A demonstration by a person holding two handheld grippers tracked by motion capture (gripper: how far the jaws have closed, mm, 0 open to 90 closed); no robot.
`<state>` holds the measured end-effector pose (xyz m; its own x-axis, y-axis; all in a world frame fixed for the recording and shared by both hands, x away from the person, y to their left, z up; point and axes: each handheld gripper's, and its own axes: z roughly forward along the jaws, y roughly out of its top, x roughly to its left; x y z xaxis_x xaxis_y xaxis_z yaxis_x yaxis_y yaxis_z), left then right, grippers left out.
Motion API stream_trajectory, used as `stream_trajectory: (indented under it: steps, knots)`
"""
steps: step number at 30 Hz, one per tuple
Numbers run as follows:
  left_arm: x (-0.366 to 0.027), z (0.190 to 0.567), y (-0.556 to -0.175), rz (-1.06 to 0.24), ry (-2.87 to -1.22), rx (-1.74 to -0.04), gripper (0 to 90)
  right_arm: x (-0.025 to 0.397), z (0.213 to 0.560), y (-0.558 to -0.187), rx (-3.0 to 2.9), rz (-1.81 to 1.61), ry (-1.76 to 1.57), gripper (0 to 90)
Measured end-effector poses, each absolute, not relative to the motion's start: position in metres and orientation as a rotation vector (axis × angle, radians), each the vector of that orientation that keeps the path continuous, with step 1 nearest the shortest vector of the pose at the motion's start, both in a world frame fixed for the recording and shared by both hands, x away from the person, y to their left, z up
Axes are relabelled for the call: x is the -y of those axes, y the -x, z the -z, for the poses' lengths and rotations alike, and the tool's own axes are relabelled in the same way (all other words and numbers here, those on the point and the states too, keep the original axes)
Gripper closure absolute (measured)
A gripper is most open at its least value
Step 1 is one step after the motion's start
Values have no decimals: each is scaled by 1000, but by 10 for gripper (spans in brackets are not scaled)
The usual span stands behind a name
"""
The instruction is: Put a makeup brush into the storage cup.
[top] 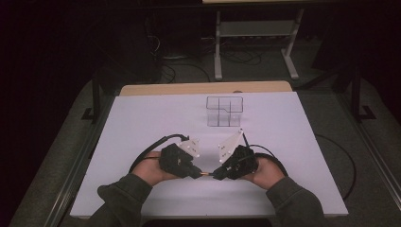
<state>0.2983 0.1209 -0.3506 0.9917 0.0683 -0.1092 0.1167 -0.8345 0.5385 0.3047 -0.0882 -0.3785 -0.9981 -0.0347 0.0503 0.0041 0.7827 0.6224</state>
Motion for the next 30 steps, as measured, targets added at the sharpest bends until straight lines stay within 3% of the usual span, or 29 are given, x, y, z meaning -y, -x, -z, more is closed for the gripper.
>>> stream_trajectory:
  steps: [7,10,14,17,23,27,30]
  knots:
    - [-119,350,-296,127,-2569,-119,847,80,371,-303,2946,942,-32,734]
    - [-118,350,-295,116,-2577,-110,847,72,369,-300,2974,878,-74,808]
    - [-118,352,-293,106,-2576,-118,841,69,371,-300,2970,862,-76,822]
    - [-120,351,-292,104,-2572,-110,751,71,373,-300,2967,897,-55,824]
    - [-126,352,-294,98,-2547,-146,687,81,376,-302,2908,1074,-13,824]
    - [-129,349,-295,95,-2528,-151,690,82,379,-301,2906,1114,0,824]
    - [-129,348,-296,93,-2516,-151,748,80,381,-300,2908,1123,-5,824]
